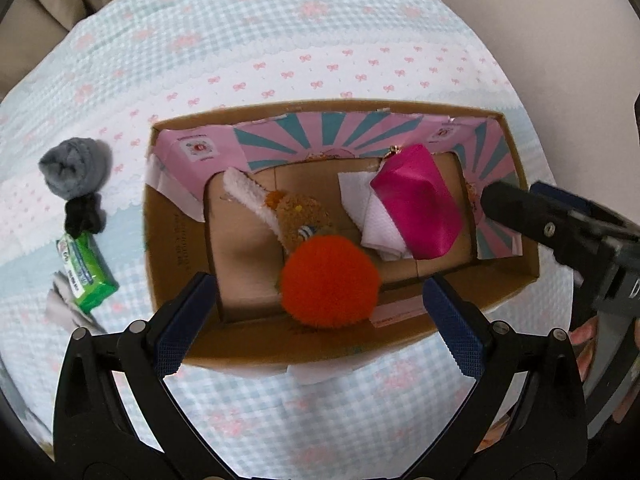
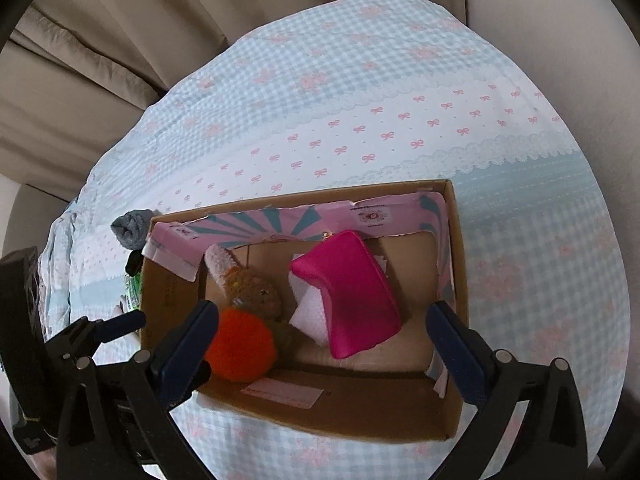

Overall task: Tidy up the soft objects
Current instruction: 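Open both tools to release the pompom and pouch into the box, then move both tools back toward the grey sock and green wipe pack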

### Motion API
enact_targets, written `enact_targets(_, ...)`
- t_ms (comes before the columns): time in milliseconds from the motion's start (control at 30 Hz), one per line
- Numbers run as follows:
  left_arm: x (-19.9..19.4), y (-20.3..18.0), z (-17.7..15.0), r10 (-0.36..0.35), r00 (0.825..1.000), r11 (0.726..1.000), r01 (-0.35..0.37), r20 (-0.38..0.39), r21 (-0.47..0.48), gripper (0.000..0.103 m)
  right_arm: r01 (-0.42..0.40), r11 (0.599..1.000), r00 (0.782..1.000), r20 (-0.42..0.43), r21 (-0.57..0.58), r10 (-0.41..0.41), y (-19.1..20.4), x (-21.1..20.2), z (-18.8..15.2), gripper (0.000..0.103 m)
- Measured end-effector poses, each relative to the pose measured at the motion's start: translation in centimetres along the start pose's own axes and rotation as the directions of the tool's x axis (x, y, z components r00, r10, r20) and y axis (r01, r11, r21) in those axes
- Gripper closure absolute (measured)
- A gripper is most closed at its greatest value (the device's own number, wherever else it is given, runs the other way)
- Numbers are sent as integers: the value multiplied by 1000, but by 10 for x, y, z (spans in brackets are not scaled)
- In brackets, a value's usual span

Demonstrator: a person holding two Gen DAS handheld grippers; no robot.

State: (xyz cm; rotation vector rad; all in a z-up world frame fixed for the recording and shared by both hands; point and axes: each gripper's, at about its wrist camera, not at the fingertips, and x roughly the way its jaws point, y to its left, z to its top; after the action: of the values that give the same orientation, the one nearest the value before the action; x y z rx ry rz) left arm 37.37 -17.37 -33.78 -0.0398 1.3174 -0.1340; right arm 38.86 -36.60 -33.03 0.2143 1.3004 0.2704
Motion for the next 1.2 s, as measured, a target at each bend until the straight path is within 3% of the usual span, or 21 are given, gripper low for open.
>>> enact_targets(367, -79, 11, -13, -12, 991, 999, 7, 132, 36, 0, 92, 992, 991, 101, -86, -83, 47, -57, -15, 0)
enact_targets(667, -171, 42, -52, -18, 977, 998, 5, 212, 59, 0, 193, 977, 964, 205, -93, -171, 113, -138, -47, 0)
enact_targets(900, -224, 87, -90, -32, 962, 998, 17, 272, 57, 0, 266, 954, 923, 321, -136, -211, 179, -182, -83, 0)
enact_targets(1200, -263, 168, -131, 3, 942, 1000, -6, 337, 7, 0, 235, 961, 909, 383, -145, -164, 253, -192, -112, 0)
